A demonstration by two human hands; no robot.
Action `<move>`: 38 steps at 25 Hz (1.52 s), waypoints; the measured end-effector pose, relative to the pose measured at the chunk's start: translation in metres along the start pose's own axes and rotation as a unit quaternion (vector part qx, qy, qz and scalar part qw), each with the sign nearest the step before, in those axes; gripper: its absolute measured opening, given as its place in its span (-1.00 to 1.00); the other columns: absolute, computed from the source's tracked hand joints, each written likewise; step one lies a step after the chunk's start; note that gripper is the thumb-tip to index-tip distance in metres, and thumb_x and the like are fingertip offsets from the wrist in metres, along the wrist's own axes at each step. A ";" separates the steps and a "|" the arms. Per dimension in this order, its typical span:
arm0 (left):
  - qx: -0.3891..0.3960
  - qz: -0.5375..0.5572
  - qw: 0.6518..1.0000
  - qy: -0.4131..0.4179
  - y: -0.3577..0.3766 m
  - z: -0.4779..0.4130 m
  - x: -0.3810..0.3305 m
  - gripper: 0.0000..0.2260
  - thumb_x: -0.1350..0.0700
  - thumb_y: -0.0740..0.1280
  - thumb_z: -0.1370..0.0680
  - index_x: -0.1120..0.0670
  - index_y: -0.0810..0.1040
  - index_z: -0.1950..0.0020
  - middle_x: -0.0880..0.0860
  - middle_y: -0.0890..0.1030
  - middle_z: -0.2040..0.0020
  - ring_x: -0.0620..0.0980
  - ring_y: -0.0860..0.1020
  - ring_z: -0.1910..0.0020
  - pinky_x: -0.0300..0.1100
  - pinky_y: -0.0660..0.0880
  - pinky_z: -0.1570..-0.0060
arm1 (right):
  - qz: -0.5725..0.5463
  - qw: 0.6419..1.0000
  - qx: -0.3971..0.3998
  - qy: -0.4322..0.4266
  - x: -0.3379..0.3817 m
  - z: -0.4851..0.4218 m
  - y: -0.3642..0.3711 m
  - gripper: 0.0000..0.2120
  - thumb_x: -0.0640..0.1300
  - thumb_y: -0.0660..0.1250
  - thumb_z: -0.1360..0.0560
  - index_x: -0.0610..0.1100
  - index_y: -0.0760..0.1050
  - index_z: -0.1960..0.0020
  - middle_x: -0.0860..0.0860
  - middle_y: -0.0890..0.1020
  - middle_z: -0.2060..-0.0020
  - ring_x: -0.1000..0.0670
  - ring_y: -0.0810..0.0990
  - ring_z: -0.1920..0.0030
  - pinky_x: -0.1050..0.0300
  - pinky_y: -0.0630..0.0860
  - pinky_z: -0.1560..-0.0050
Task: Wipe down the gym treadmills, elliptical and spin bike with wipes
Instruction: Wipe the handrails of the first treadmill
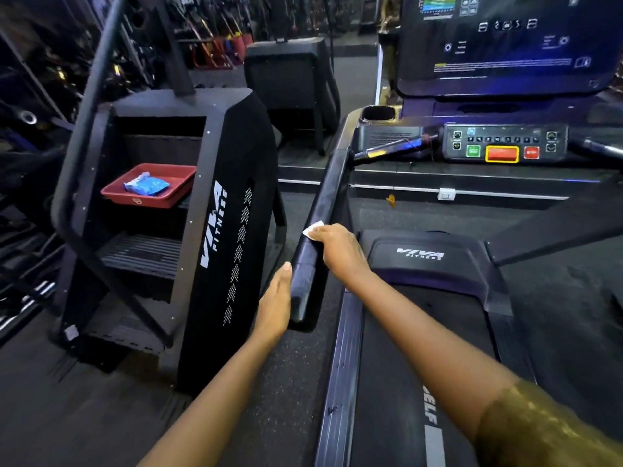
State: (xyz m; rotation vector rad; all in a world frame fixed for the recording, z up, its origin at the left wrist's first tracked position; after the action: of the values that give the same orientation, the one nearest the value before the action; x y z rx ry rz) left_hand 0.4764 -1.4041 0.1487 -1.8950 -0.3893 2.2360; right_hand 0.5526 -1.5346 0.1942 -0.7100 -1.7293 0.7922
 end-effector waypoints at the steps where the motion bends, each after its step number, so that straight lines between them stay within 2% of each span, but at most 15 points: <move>1: 0.002 0.001 1.000 -0.001 0.000 -0.002 0.002 -0.36 -0.36 -0.05 -0.49 -0.07 0.29 -0.48 0.02 0.41 -0.41 0.01 0.37 -0.38 0.04 0.25 -0.41 | 0.012 0.999 -0.017 -0.033 0.006 0.010 0.001 -0.67 -0.25 0.13 -0.53 -0.11 0.55 -0.21 -0.13 0.59 -0.09 -0.16 0.52 -0.09 0.02 0.46 -0.11; 3: 0.004 0.008 1.000 0.000 0.001 -0.004 0.004 -0.28 -0.46 -0.04 -0.41 -0.10 0.37 -0.42 0.03 0.50 -0.33 0.01 0.45 -0.30 0.04 0.33 -0.36 | 0.037 0.992 -0.051 -0.113 0.025 0.038 0.003 -0.69 -0.35 0.26 -0.46 -0.16 0.58 -0.16 -0.13 0.64 -0.01 -0.18 0.57 0.02 -0.06 0.55 0.03; 5: 0.005 0.027 1.000 -0.010 0.000 -0.005 0.007 -0.22 -0.56 0.02 -0.33 -0.13 0.43 -0.37 0.03 0.54 -0.28 -0.01 0.48 -0.26 0.03 0.35 -0.35 | 0.027 0.984 -0.092 -0.152 0.039 0.069 0.001 -0.63 -0.45 0.40 -0.31 -0.20 0.62 -0.08 -0.09 0.67 0.08 -0.15 0.61 0.15 -0.03 0.60 0.21; 8: 0.028 0.046 0.998 0.010 -0.001 -0.008 0.004 -0.16 -0.59 0.01 -0.27 -0.18 0.33 -0.42 -0.03 0.46 -0.36 -0.07 0.41 -0.35 0.03 0.26 -0.41 | -0.018 0.976 -0.112 -0.188 0.054 0.108 -0.001 -0.68 -0.43 0.39 -0.29 -0.18 0.65 0.00 -0.04 0.69 0.11 -0.08 0.63 0.18 0.12 0.61 0.21; 11: 0.052 0.002 0.997 0.053 0.002 -0.010 -0.011 -0.29 -0.48 -0.03 -0.42 -0.16 0.24 -0.48 -0.07 0.34 -0.45 -0.09 0.30 -0.43 0.02 0.18 -0.46 | -0.169 0.965 -0.165 -0.113 0.034 0.102 -0.026 -0.71 -0.28 0.21 -0.38 -0.19 0.65 0.02 0.02 0.67 0.07 0.17 0.59 0.05 0.32 0.50 -0.07; 13: 0.056 -0.064 0.993 0.076 0.007 -0.010 -0.018 -0.29 -0.48 -0.06 -0.45 -0.14 0.22 -0.50 -0.08 0.33 -0.46 -0.09 0.28 -0.44 -0.01 0.18 -0.45 | -0.232 0.949 -0.212 -0.028 0.005 0.070 -0.042 -0.68 -0.30 0.19 -0.38 -0.20 0.64 -0.02 0.05 0.64 0.05 0.25 0.53 0.00 0.47 0.42 -0.08; 15: 0.057 -0.100 0.990 0.082 0.009 -0.010 -0.017 -0.23 -0.50 -0.10 -0.36 -0.17 0.20 -0.49 -0.10 0.32 -0.45 -0.09 0.26 -0.44 -0.06 0.17 -0.44 | -0.234 0.946 -0.223 0.039 -0.022 0.027 -0.042 -0.65 -0.43 0.18 -0.40 -0.21 0.63 -0.06 -0.03 0.66 0.01 0.25 0.53 0.01 0.57 0.35 -0.03; 17: 0.052 -0.108 0.990 0.076 0.007 -0.012 -0.013 -0.22 -0.51 -0.11 -0.32 -0.22 0.17 -0.48 -0.10 0.31 -0.46 -0.09 0.25 -0.44 -0.05 0.16 -0.44 | -0.230 0.946 -0.212 0.088 -0.043 -0.009 -0.026 -0.63 -0.48 0.17 -0.44 -0.21 0.61 -0.10 -0.09 0.65 -0.04 0.11 0.58 -0.07 0.48 0.38 -0.11; 18: 0.051 -0.112 0.990 0.071 0.007 -0.012 -0.012 -0.22 -0.51 -0.11 -0.31 -0.24 0.16 -0.48 -0.10 0.30 -0.46 -0.09 0.25 -0.44 -0.01 0.16 -0.44 | -0.238 0.943 -0.207 0.106 -0.050 -0.019 -0.017 -0.64 -0.47 0.17 -0.46 -0.22 0.60 -0.12 -0.11 0.64 -0.07 0.01 0.58 -0.12 0.33 0.42 -0.19; 20: 0.050 -0.119 0.989 0.069 0.007 -0.011 -0.012 -0.23 -0.51 -0.12 -0.30 -0.26 0.16 -0.47 -0.11 0.30 -0.46 -0.08 0.25 -0.44 0.02 0.15 -0.44 | -0.256 0.936 -0.215 0.107 -0.050 -0.017 -0.002 -0.67 -0.46 0.18 -0.47 -0.26 0.58 -0.14 -0.14 0.63 -0.08 -0.08 0.58 -0.13 0.07 0.47 -0.23; 23: 0.046 -0.123 0.989 0.071 0.007 -0.013 -0.012 -0.23 -0.50 -0.12 -0.31 -0.26 0.16 -0.47 -0.11 0.32 -0.44 -0.07 0.27 -0.43 -0.06 0.16 -0.40 | -0.239 0.935 -0.253 0.067 -0.033 0.021 0.004 -0.64 -0.48 0.21 -0.44 -0.23 0.59 -0.13 -0.09 0.65 -0.03 -0.01 0.61 -0.04 0.25 0.48 -0.14; 28: 0.047 -0.119 0.988 0.082 0.008 -0.013 -0.012 -0.22 -0.50 -0.12 -0.32 -0.22 0.16 -0.49 -0.08 0.31 -0.45 -0.06 0.25 -0.45 -0.06 0.15 -0.42 | -0.237 0.934 -0.265 0.028 0.002 0.092 0.014 -0.66 -0.44 0.29 -0.40 -0.17 0.62 -0.09 0.00 0.66 0.04 0.19 0.55 0.00 0.46 0.42 -0.06; 30: 0.054 -0.116 0.988 0.083 0.007 -0.011 -0.015 -0.23 -0.49 -0.10 -0.34 -0.20 0.17 -0.49 -0.07 0.31 -0.46 -0.04 0.24 -0.46 -0.02 0.14 -0.44 | -0.243 0.934 -0.260 0.022 0.014 0.118 0.018 -0.65 -0.39 0.24 -0.39 -0.17 0.62 -0.09 0.02 0.66 0.06 0.21 0.55 0.02 0.46 0.42 -0.06; 34: 0.057 -0.120 0.988 0.077 0.007 -0.005 -0.023 -0.50 -0.26 -0.01 -0.60 -0.12 0.20 -0.50 -0.01 0.32 -0.47 0.04 0.24 -0.46 -0.01 0.13 -0.43 | -0.310 0.931 -0.188 0.050 0.019 0.145 0.019 -0.62 -0.40 0.19 -0.42 -0.14 0.61 -0.11 0.05 0.66 -0.01 0.22 0.58 -0.06 0.26 0.49 -0.16; 38: 0.070 -0.139 0.985 0.076 0.004 0.001 -0.027 -0.52 -0.16 0.02 -0.63 -0.03 0.17 -0.52 0.06 0.28 -0.49 0.07 0.24 -0.46 -0.05 0.13 -0.41 | -0.314 0.927 -0.168 0.119 0.024 0.157 -0.006 -0.61 -0.46 0.21 -0.43 -0.10 0.63 -0.07 0.07 0.66 0.00 0.35 0.55 0.04 0.48 0.43 -0.04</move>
State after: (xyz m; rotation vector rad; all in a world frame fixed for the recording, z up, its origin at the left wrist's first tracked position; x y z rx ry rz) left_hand 0.4796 -1.4161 0.1729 -1.7999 -0.4296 1.8777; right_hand 0.3949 -1.5457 0.1775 -0.4042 -1.7348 -0.0355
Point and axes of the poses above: each hand's wrist, its own z-axis away from the middle knuckle, its own y-axis out of the palm, x = y × z, the point moved 7 cm from there along -z, towards the middle knuckle
